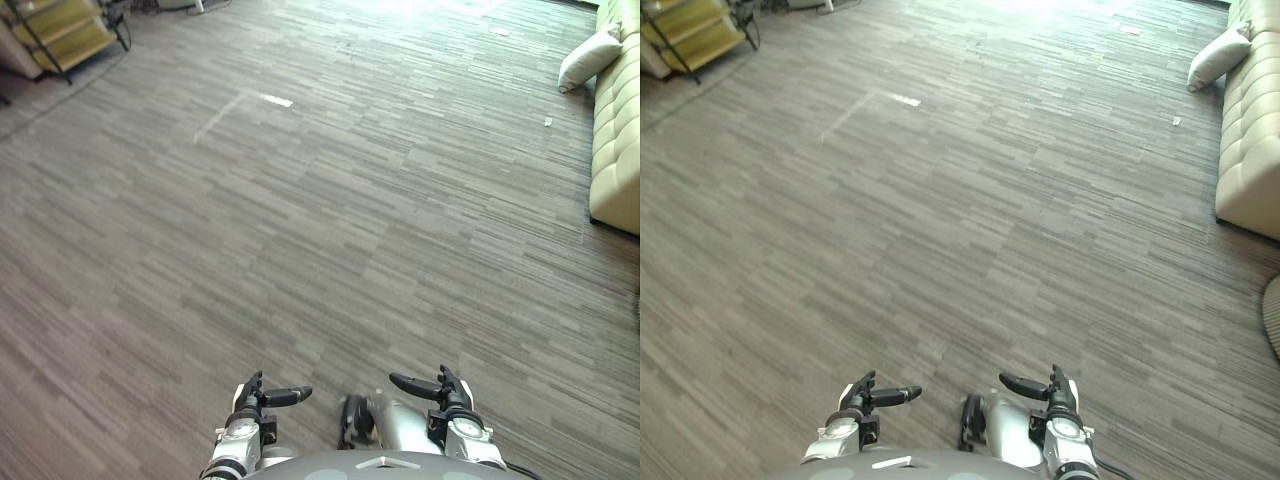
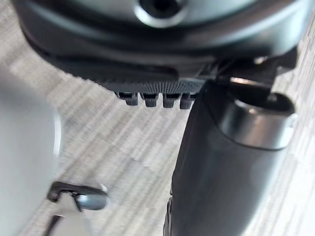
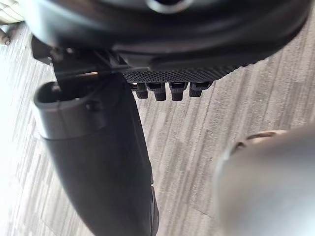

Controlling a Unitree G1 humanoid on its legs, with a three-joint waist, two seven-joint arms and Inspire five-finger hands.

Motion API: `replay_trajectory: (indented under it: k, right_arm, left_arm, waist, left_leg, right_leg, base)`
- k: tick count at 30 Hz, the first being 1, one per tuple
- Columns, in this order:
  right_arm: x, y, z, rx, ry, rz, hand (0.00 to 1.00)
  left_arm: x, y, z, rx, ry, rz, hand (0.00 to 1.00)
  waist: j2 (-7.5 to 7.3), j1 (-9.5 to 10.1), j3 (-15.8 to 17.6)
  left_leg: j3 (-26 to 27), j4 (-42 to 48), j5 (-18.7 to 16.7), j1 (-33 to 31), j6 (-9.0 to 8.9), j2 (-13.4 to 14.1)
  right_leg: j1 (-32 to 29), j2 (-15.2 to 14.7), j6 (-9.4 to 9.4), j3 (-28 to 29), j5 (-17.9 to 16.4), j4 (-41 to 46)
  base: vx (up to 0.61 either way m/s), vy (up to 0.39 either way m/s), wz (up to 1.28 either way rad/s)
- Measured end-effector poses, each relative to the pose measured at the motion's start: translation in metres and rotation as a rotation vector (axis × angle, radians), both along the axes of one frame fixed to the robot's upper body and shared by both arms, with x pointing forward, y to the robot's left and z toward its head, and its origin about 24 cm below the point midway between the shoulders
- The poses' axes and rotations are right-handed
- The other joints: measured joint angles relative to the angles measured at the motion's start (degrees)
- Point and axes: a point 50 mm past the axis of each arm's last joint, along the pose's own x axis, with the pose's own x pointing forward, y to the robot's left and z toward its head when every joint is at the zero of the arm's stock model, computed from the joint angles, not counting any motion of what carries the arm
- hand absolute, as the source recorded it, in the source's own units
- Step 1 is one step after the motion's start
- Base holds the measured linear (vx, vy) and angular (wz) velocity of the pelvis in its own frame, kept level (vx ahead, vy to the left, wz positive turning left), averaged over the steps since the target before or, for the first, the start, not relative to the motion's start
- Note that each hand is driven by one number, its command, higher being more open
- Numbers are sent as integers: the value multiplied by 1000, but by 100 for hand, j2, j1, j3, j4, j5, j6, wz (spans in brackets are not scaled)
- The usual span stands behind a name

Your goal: Pick up cushions and gather them together orderly.

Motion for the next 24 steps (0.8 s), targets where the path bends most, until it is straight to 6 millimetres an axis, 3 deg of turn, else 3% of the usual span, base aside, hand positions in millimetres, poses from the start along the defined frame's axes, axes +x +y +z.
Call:
replay_trajectory:
  k: [1,2,3,6,8,9,10,11,12,13,14,15,16,17,19,21,22,24]
  right_arm:
    - [-1,2,-1,1,5,12,100]
    - [1,5,-1,4,6,32,100]
    - [1,7,-1,7,8,36,100]
    - [1,13,-2,23,18,38,100]
    - [-2,16,-3,26,28,42,100]
    - [-4,17,-4,27,33,45,100]
    - [-10,21,-6,40,53,42,100]
    - [-11,24,-7,49,60,41,100]
    - [-15,29,-9,60,71,42,100]
    - [-18,33,-10,72,78,50,100]
    - [-18,33,-10,71,80,51,100]
    - [-19,32,-10,67,80,52,100]
    - [-18,26,-9,51,76,55,100]
    - [-15,20,-7,35,57,63,100]
    - [-12,14,-5,17,34,64,100]
    - [-6,11,-2,5,2,66,100]
    - [-6,10,-2,1,1,65,100]
    - [-7,3,-2,-10,6,44,100]
  left_arm:
    - [0,1,1,4,-4,2,100]
    - [3,1,3,6,-27,2,100]
    - [5,1,5,7,-39,3,100]
    - [9,2,7,5,-59,39,100]
    - [10,2,7,0,-77,61,100]
    - [9,2,8,0,-82,65,100]
    - [9,5,9,5,-91,66,100]
    - [8,7,9,13,-87,60,100]
    - [7,15,9,31,-82,66,100]
    - [6,20,9,47,-76,68,100]
    - [6,22,9,51,-70,68,100]
    - [7,23,9,54,-66,67,100]
    - [7,22,8,51,-49,67,100]
    - [4,21,4,48,-12,73,100]
    - [0,18,2,45,3,75,100]
    - [-4,17,0,44,19,72,100]
    - [-5,17,-1,44,25,72,100]
    - [-9,15,-4,38,47,67,100]
  waist:
    - [-49,21,-21]
    - [-42,93,-48]
    - [-15,170,-38]
    - [23,263,51]
    - [20,318,43]
    - [16,373,20]
    - [-51,506,-126]
    - [-134,485,-179]
    - [-386,481,-266]
    - [-570,494,-299]
    - [-633,484,-288]
    - [-664,467,-269]
    - [-628,426,-217]
    - [-567,392,-141]
    - [-455,326,-139]
    - [-418,254,-112]
    - [-414,245,-110]
    - [-384,158,-101]
  left_leg:
    - [63,-16,-88,-225,87,28]
    - [108,-340,-267,-802,356,19]
    - [121,-734,-378,-1090,462,6]
    - [125,-2471,-486,-1726,532,-226]
    - [148,-3919,-118,-1907,534,-402]
    - [201,-4195,-4,-1917,613,-396]
    - [326,-3936,604,-1953,767,-425]
    - [388,-3850,674,-1946,796,-444]
    - [574,-3804,581,-1831,878,-527]
    - [727,-3782,390,-1638,962,-652]
    - [771,-3769,249,-1488,1033,-738]
    - [777,-3793,115,-1312,1071,-805]
    - [765,-3820,-64,-1058,1126,-877]
    - [755,-3962,-342,-397,1198,-952]
    - [685,-4312,-526,180,1258,-952]
    - [592,-4786,-615,790,1228,-891]
    - [579,-4882,-631,921,1211,-874]
    - [493,-5273,-782,1484,1042,-766]
  right_leg:
    - [164,16,0,94,0,-134]
    - [538,68,0,410,0,-487]
    - [692,74,0,601,0,-639]
    - [1205,-37,92,1135,-51,-1012]
    - [1571,-180,224,1532,-279,-1187]
    - [1680,-217,261,1692,-447,-1206]
    - [1781,-391,385,2016,-708,-1143]
    - [1739,-463,399,2105,-715,-1003]
    - [1512,-651,448,2142,-733,-420]
    - [1160,-764,637,2121,-649,515]
    - [909,-799,943,2113,-459,1222]
    - [646,-804,1324,2097,-121,1984]
    - [249,-817,1577,2051,97,2982]
    - [-294,-864,1448,1782,15,4028]
    - [-878,-922,1261,1227,-94,4153]
    - [-1604,-937,1056,577,-212,3511]
    - [-1719,-933,1051,457,-211,3240]
    - [-2069,-811,1045,139,-42,1473]
  base:
    - [544,-64,-92]
    - [540,-27,-96]
    - [545,0,-104]
    - [569,130,-102]
    - [535,223,-101]
    - [564,280,-133]
    - [582,284,-113]
    - [604,270,-109]
    - [692,270,-62]
    - [668,266,-48]
    - [517,209,-17]
    - [387,170,4]
    - [484,193,12]
    - [475,171,12]
    - [442,91,18]
    - [478,11,24]
    - [490,-49,20]
    - [629,-117,22]
